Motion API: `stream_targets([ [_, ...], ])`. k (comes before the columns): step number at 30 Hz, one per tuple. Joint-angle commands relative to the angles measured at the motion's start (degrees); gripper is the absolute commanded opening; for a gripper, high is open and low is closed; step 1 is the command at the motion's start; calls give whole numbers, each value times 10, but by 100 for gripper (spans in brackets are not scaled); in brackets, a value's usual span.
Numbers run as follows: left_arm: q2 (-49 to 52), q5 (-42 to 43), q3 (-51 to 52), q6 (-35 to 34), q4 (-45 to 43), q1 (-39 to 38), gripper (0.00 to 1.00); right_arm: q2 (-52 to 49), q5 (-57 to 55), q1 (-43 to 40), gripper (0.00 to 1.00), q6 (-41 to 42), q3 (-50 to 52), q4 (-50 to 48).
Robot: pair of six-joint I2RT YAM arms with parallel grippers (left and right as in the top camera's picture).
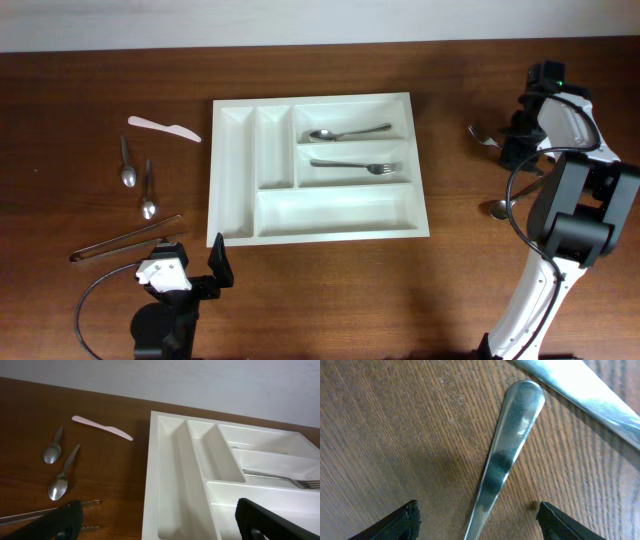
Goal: Pack container
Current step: 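Move the right gripper over the second fork right of the tray, then lower the right gripper and grasp the second fork's handle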
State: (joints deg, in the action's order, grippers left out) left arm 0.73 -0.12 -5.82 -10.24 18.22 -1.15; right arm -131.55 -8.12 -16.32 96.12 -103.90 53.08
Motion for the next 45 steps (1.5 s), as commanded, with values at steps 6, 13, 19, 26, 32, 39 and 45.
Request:
stream_targets([
  [6,-4,8,2,5,1,2,99,-10,4,2,75,-14,14,-2],
  [13,-4,8,2,5,1,2,99,-10,36,11,75,-32,30,9],
  [19,-4,8,2,5,1,2,99,-10,36,33,75,-33,30,65],
  [26,-4,8,2,5,1,2,99,-10,27,47,73,-33,31,74],
  [32,-4,8,2,5,1,2,99,-10,23,46,62,-111,31,28],
  [39,-4,8,2,5,1,2,99,-10,22,46,54,-119,31,20],
  [45,-4,8,2,5,1,2,99,-10,21,46,41,-144,31,17],
])
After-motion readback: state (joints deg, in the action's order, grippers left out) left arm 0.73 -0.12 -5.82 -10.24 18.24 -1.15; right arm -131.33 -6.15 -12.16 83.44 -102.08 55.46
